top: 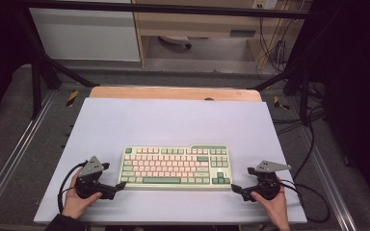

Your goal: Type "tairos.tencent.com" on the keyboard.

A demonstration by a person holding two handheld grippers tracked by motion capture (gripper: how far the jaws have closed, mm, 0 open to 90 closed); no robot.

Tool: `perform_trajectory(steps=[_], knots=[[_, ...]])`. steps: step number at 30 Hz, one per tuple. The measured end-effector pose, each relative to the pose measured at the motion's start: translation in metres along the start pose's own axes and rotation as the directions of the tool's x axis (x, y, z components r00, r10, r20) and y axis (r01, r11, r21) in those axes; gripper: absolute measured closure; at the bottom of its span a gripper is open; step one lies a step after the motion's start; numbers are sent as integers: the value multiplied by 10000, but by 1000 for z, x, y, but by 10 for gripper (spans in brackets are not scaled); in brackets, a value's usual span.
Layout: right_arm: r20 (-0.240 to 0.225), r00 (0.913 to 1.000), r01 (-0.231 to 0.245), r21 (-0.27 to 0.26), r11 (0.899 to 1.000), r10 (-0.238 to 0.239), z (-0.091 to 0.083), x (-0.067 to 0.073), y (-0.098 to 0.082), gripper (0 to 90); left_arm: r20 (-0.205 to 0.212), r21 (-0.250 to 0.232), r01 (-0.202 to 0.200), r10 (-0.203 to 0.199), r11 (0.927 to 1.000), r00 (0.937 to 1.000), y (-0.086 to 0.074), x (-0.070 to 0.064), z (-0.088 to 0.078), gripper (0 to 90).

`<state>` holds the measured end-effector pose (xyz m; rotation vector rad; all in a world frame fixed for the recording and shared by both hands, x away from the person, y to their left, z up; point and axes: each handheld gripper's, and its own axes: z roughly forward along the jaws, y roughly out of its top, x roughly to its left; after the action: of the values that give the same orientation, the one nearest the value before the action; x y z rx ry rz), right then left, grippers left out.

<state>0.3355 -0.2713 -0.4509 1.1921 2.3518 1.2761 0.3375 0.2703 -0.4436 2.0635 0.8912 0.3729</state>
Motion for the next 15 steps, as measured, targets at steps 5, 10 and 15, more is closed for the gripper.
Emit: perform_trajectory(steps=[5,10,15], knots=[[-21,10000,-5,11,10000,5,-1,0,0,4,-4,-30,-29,29,10000,10000,1,-1,0,19],[-25,10000,50,39,10000,-50,0,0,0,4,-18,-92,1,-1,10000,10000,4,-3,-1,21],[28,10000,38,136,9999,-38,1,0,0,4,-129,-82,77,-78,9999,9999,10,-6,-1,28]])
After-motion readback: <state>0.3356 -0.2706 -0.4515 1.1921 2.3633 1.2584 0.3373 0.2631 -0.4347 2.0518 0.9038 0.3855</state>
